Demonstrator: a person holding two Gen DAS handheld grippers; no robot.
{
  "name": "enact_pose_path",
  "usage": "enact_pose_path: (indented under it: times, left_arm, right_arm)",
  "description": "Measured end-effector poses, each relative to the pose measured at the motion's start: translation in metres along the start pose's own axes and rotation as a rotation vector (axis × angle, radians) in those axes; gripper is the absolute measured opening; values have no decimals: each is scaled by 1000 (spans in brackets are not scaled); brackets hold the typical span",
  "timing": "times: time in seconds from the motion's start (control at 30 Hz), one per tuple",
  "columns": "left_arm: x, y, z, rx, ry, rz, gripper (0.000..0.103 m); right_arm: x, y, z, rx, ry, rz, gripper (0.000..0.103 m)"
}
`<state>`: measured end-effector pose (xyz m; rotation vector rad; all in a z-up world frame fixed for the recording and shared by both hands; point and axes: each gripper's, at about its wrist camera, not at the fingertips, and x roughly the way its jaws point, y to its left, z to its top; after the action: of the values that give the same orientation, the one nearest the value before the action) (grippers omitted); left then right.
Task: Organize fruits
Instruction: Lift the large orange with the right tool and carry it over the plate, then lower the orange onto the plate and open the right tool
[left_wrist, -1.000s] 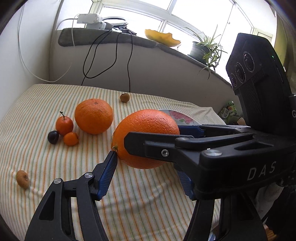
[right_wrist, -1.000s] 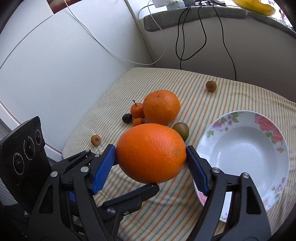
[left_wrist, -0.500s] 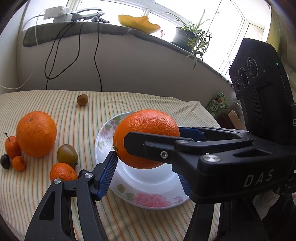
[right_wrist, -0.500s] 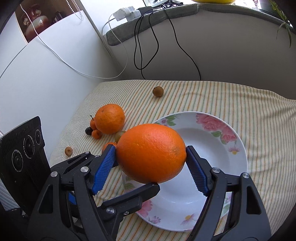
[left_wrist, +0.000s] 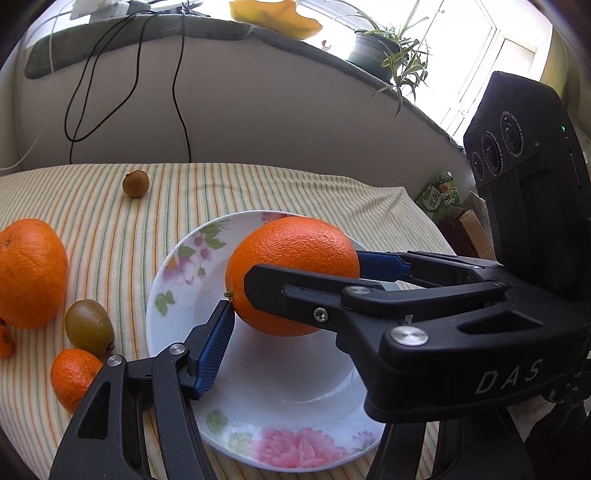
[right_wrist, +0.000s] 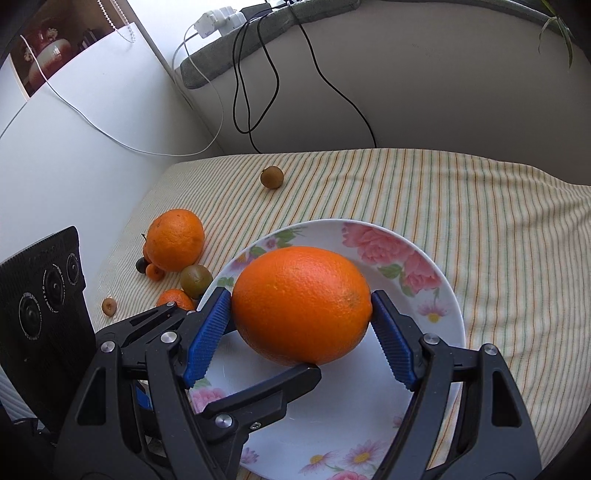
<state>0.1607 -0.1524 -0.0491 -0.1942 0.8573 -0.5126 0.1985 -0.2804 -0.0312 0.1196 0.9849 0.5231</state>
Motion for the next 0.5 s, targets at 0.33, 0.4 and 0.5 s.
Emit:
enact_pose_path:
  times: [0.33, 0.4, 0.5]
  left_arm:
    - [9, -9, 3, 29, 17, 37, 66]
    - [8, -9, 3, 32, 16, 43, 69]
    - [5, -10, 1, 42, 16, 52, 69]
  right_arm:
    - [5, 0, -2, 4, 10, -40, 80]
    - [4, 1, -2, 3, 10, -45, 80]
    - [0, 5, -3, -8, -5, -75, 82]
